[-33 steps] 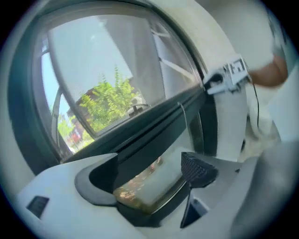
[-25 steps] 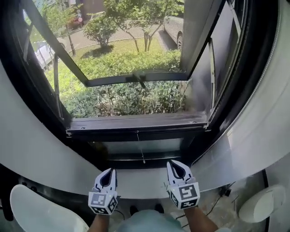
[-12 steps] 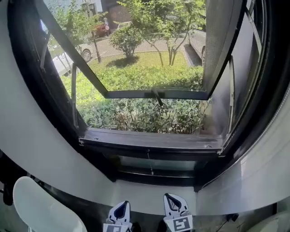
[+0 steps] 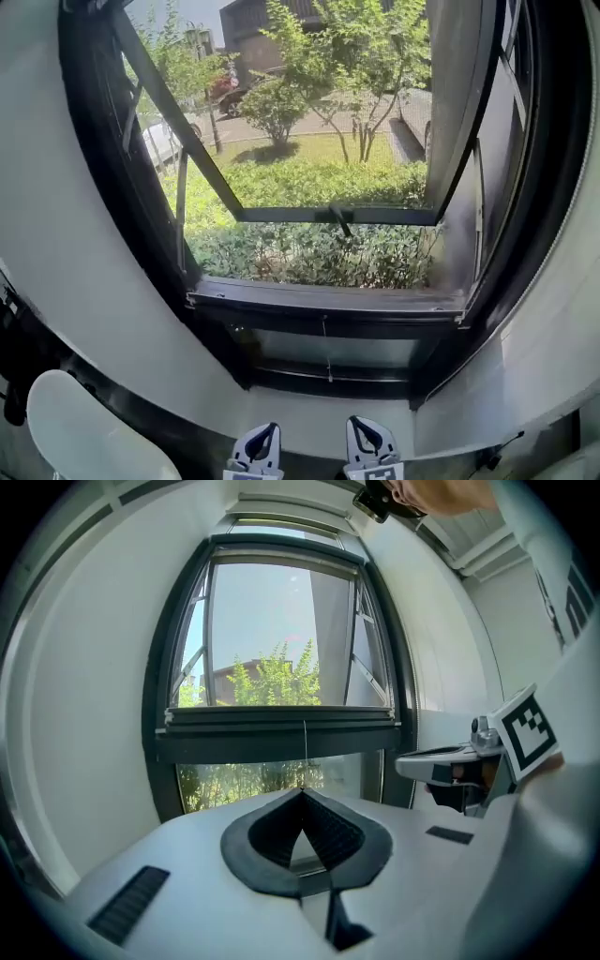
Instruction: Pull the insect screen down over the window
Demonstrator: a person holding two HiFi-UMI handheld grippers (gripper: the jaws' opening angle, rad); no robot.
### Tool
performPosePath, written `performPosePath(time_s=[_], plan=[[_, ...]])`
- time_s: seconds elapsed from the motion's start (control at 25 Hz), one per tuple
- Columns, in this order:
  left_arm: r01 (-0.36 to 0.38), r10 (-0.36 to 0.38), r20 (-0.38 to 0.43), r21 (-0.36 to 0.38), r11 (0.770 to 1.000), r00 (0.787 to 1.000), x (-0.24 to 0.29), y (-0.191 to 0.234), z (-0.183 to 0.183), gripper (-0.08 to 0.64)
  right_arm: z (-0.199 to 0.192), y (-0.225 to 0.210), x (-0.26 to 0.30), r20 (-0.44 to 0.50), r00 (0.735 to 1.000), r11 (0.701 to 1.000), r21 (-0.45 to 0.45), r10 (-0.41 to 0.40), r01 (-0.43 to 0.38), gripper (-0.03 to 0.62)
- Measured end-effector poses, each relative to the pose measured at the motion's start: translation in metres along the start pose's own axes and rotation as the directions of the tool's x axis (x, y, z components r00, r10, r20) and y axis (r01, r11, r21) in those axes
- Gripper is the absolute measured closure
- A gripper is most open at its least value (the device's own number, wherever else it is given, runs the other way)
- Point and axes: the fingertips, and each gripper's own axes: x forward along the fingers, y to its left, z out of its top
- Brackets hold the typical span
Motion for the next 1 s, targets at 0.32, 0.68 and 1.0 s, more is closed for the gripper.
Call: performPosePath(time_s=[0.32, 0.68, 1.0], plan=[[-0.03, 0.024, 0.096, 0.059, 0.998, 0.995, -0.05, 0.025, 0.003, 0.546, 0.017, 0.042, -0.033, 0.066, 0.994, 0.996, -0.009, -0.085, 0.085, 0.585], [0.023, -0.018, 0.113, -0.038, 0.999, 0.993, -0.15, 0.059, -0.023, 0.546, 0.032, 0.128, -0.112, 0.068, 0.979, 0.981, -0.02, -0.19, 0.192, 0.586], [0.048, -0.04, 0.108, -0.078, 0.996, 0.993, -0.208, 0.036, -0.047, 0.547, 0.016, 0.172, -0.165, 0.013, 0.987, 0.986, -0.04, -0.162, 0.162, 0.585]])
